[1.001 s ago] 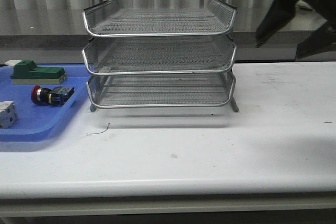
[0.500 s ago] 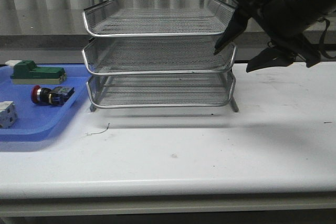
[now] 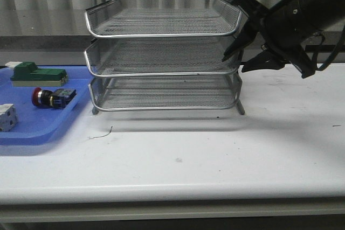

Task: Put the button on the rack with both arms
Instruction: 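Reach the right gripper to the middle wire tray's front edge, then pull the middle wire tray outward toward the robot with the right gripper, then release the tray and withdraw the right gripper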

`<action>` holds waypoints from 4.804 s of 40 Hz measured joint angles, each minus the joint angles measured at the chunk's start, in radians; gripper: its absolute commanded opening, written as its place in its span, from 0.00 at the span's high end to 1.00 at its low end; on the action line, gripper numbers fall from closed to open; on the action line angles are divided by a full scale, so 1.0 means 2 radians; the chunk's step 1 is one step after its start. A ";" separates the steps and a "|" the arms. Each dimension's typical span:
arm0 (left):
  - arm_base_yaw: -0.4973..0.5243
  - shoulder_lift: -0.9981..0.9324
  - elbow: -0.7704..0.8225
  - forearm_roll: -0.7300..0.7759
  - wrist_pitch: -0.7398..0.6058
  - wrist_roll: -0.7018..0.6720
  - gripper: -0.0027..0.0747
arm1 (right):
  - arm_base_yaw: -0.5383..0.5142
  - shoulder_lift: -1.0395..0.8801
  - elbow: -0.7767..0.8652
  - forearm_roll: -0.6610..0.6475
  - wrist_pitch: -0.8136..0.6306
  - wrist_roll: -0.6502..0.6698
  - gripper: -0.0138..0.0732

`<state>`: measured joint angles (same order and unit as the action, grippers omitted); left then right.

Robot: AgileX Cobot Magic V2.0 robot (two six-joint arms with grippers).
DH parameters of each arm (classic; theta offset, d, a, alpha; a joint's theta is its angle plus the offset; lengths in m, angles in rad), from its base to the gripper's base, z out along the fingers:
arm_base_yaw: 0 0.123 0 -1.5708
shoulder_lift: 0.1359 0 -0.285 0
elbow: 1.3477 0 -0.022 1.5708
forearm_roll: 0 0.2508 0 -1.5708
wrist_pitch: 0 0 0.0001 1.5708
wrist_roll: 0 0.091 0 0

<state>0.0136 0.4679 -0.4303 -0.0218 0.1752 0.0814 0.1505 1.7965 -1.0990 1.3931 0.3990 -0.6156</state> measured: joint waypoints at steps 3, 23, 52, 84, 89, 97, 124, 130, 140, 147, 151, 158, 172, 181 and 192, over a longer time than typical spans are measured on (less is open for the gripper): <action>0.000 0.000 0.000 0.000 0.000 0.000 0.26 | 0.000 0.006 -0.006 0.001 0.005 -0.002 0.52; 0.000 0.000 0.000 0.000 0.000 0.000 0.26 | -0.001 0.012 -0.012 0.002 0.017 -0.005 0.73; 0.000 0.000 0.000 0.000 0.000 0.000 0.26 | -0.001 -0.005 0.010 -0.044 0.043 -0.025 0.73; 0.000 0.000 0.000 0.000 0.000 0.000 0.26 | 0.000 -0.141 0.193 -0.033 0.062 -0.077 0.73; 0.000 0.000 0.000 0.000 0.000 0.000 0.26 | 0.000 -0.153 0.216 -0.012 0.063 -0.096 0.73; 0.000 0.000 0.000 0.000 0.000 0.000 0.26 | 0.000 -0.158 0.228 0.010 0.067 -0.121 0.49; 0.000 0.000 0.000 0.000 0.000 0.000 0.26 | -0.086 -0.345 0.173 -0.105 0.037 -0.151 0.65; 0.000 0.000 0.000 0.000 0.000 0.000 0.26 | -0.088 -0.370 0.126 -0.226 0.052 -0.072 0.72; 0.000 0.000 0.000 0.000 0.000 0.000 0.26 | -0.070 -0.382 0.075 -0.406 0.106 0.039 0.91; 0.000 0.000 0.000 0.000 0.000 0.000 0.26 | -0.031 -0.407 0.074 -0.501 0.127 0.102 0.91; 0.000 0.000 0.000 0.000 0.000 0.000 0.26 | -0.017 -0.430 0.075 -0.534 0.136 0.136 0.91; 0.000 0.000 0.000 0.000 0.001 0.000 0.26 | -0.016 -0.501 0.124 -0.546 0.111 0.154 0.91; 0.000 0.000 0.000 0.000 0.001 0.000 0.26 | -0.016 -0.691 0.321 -0.548 0.050 0.154 0.91; 0.000 0.000 0.000 0.000 0.001 0.000 0.26 | -0.016 -0.778 0.367 -0.548 0.048 0.154 0.91; 0.000 0.023 -0.017 -0.002 0.011 0.000 0.26 | -0.016 -0.792 0.367 -0.548 0.044 0.155 0.91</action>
<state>0.0136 0.5141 -0.4635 -0.0257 0.1978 0.0814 0.1176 0.2131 -0.3649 0.2962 0.4870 -0.3060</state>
